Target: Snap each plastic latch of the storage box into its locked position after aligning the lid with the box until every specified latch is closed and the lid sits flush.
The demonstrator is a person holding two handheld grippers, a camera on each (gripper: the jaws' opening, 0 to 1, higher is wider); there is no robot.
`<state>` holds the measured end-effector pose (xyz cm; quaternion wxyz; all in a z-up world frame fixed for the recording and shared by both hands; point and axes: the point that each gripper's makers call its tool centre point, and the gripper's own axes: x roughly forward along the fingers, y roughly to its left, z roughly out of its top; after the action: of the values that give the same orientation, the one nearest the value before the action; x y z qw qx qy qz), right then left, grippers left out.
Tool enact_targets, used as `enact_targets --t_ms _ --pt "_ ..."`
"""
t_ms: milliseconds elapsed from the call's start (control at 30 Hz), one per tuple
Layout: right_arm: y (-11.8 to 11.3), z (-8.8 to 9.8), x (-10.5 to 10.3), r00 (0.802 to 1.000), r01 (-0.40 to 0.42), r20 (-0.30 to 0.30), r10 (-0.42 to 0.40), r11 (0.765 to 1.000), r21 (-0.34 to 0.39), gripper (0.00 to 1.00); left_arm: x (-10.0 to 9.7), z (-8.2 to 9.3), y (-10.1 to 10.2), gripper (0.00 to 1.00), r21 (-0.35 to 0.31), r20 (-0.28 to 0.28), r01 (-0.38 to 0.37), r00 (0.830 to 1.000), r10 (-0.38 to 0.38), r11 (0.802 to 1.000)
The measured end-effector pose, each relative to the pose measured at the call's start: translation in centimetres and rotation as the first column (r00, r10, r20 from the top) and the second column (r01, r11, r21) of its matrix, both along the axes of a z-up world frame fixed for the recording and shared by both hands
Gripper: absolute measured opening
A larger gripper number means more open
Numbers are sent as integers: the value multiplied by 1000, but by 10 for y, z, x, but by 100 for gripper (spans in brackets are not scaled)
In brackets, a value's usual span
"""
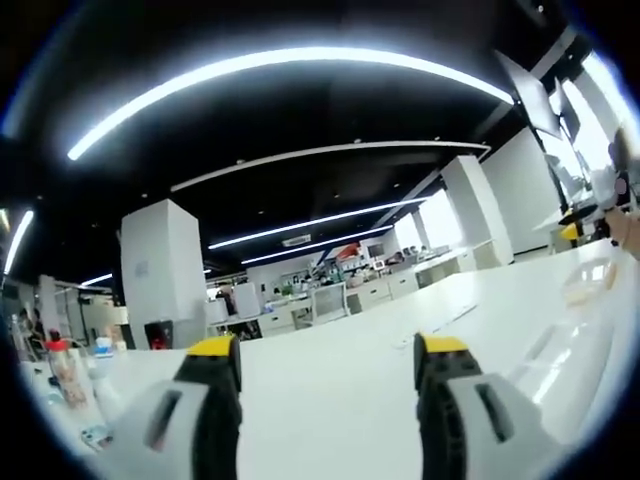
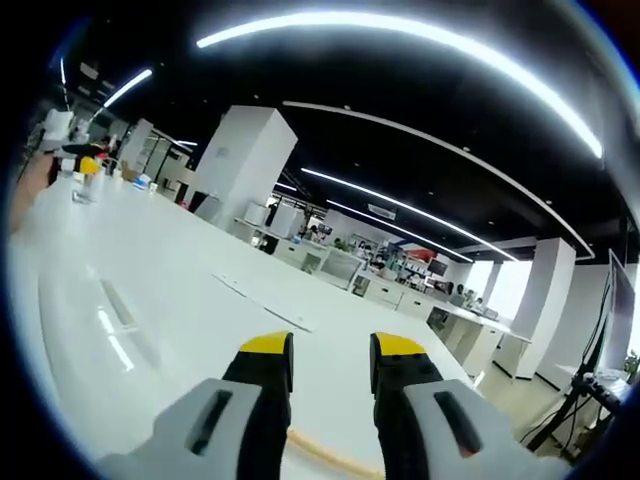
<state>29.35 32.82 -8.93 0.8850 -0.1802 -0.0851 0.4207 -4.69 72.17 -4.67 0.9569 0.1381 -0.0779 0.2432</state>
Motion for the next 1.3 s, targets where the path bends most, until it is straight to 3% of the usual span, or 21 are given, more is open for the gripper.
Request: enact_targets --t_ms 400,533,800,1033,1300 --pt "-1 1 0 1000 1 -3 -1 1000 10 30 6 0 -13 71 -9 12 75 997 -75 997" --pt "-4 2 1 1000 11 1 -12 1000 10 30 14 5 -30 71 -32 74 188 980 -185 982" --pt "-5 3 -1 1000 15 10 -15 1000 11 30 21 14 -47 71 -45 95 253 964 -248 966" --pt "-7 7 -2 1000 18 18 -19 999 26 30 36 10 -62 71 -59 10 280 960 -280 958" --pt "-8 4 1 1000 26 2 -26 999 34 30 60 12 -88 72 -66 -38 367 928 -370 928"
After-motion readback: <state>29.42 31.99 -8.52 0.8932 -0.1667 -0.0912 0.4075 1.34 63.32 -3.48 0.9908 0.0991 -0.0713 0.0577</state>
